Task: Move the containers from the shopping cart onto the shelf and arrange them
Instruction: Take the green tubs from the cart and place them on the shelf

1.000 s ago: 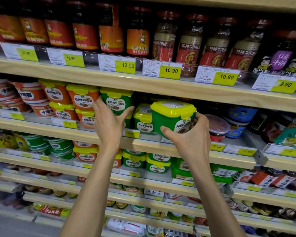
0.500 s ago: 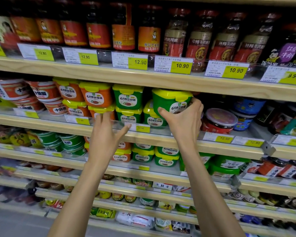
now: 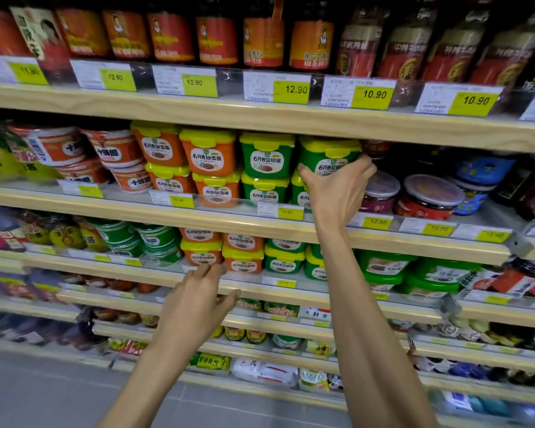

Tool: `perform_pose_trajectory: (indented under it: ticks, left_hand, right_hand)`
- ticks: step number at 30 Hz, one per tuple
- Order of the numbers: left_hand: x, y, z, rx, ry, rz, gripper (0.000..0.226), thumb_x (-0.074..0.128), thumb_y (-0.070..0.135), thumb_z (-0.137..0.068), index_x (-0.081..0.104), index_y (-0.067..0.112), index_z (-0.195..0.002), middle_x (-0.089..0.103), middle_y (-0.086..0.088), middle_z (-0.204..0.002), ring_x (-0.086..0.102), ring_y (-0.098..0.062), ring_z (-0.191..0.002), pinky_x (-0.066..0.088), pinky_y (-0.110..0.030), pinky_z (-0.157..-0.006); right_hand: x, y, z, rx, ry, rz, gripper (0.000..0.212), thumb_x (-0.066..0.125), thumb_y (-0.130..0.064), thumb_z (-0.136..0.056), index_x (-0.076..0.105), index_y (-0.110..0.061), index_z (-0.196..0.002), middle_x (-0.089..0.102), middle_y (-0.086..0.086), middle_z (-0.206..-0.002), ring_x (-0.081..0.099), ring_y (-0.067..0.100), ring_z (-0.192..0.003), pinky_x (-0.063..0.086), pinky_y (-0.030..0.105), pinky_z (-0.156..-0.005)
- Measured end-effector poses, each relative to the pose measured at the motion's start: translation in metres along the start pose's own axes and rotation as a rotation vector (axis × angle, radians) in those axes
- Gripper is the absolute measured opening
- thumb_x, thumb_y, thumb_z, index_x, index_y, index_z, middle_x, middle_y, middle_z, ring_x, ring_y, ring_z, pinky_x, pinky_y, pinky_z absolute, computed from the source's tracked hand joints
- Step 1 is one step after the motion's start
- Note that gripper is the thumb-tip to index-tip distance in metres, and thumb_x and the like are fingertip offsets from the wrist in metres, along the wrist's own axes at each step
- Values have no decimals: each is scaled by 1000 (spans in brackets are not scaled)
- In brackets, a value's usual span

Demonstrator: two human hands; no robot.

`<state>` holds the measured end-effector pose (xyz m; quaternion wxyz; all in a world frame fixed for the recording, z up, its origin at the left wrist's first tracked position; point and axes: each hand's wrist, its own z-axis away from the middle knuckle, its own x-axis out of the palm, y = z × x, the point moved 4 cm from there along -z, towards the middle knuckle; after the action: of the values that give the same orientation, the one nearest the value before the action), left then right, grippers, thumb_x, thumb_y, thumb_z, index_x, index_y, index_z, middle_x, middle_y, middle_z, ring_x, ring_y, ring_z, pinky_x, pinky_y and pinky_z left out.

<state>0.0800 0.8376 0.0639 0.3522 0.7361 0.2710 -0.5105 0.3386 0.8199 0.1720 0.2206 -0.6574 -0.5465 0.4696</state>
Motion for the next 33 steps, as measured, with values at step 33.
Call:
perform_pose_trajectory:
  ticks: [33]
  left_hand:
    - [38,2,24,112,-403,-100,51,50,56,-96,44,25,-136,54,2,-132,52,-22,-122,52,-38,-85]
  right_hand:
    - [-33,42,65,-230,-594,595,80,74,-42,-85,33,-6,-144,38,17,-141,42,38,-128,45,46,-98]
